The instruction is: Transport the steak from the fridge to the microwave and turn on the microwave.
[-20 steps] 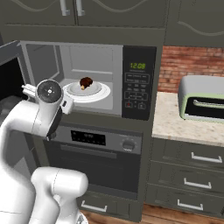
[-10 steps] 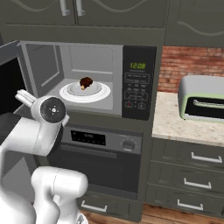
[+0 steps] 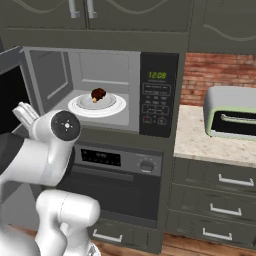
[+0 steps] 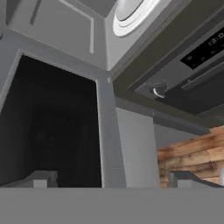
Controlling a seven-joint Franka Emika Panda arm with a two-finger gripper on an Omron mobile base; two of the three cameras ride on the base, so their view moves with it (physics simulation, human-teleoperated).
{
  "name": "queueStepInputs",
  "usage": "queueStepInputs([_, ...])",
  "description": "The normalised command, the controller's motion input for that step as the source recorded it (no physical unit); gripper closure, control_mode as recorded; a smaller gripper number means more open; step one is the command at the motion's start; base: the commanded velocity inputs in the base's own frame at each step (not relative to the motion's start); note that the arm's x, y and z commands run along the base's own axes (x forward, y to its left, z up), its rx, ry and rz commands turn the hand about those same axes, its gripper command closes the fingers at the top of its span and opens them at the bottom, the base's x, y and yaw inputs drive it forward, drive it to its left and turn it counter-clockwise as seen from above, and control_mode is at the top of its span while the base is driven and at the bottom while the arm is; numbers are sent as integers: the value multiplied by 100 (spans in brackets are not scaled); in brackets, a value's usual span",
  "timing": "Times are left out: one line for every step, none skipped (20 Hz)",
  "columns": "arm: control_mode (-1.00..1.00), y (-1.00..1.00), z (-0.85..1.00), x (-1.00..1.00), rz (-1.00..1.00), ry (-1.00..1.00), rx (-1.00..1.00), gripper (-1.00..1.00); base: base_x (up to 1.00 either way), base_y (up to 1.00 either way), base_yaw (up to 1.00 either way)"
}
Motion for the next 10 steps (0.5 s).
queueStepInputs([-100,5,0,-51,0,24,13,-100,0,0,0])
queueStepInputs([-100,11,0,-49,0,19,11,-100,0,0,0])
queueStepInputs([-100,15,-1,-49,0,13,11,-100,0,0,0])
queueStepInputs([-100,17,-3,-48,0,8,10,-100,0,0,0])
queueStepInputs([-100,18,-3,-46,0,4,11,-100,0,0,0])
queueStepInputs([-100,17,-2,-48,0,0,11,-100,0,0,0])
queueStepInputs([-100,16,0,-50,0,0,11,-100,0,0,0])
queueStepInputs([-100,17,0,-50,0,0,11,-100,0,0,0])
queueStepInputs([-100,19,-1,-52,0,0,9,-100,0,0,0])
queueStepInputs([-100,22,-2,-52,0,0,8,-100,0,0,0])
